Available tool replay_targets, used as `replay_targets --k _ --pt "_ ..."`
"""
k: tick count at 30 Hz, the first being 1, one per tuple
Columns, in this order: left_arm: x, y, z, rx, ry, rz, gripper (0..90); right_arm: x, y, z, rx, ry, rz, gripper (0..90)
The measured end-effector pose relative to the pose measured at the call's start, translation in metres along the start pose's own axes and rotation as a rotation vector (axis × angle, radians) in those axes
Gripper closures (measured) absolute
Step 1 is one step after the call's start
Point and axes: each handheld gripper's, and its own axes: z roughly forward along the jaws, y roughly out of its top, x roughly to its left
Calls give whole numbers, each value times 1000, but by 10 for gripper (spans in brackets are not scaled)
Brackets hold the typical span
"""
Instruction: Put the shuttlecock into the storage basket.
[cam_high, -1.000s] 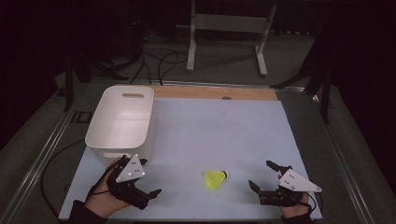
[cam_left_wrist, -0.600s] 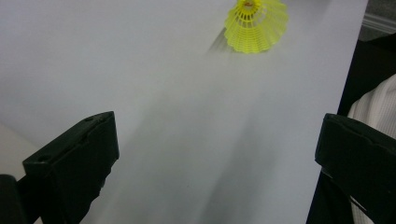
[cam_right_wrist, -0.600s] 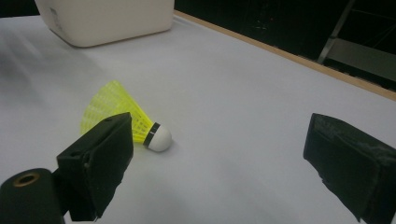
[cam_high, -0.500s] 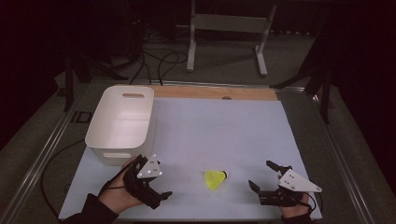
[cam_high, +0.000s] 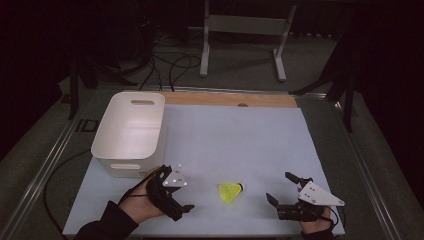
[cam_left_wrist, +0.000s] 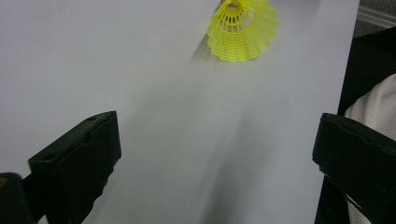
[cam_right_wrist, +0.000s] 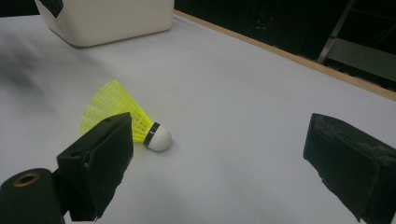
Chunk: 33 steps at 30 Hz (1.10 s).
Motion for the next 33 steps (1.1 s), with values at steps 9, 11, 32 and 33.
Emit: replay_targets --k 9,11,32,33 --pt "3 7 19 65 12 8 18 0 0 0 1 0 -2 83" --pt "3 9 22 74 1 6 16 0 0 0 1 1 -2 83" --pt "5 30 53 113 -93 18 25 0 -1 1 3 8 2 83" --pt "5 31 54 121 -97 25 25 0 -1 1 3 8 3 83"
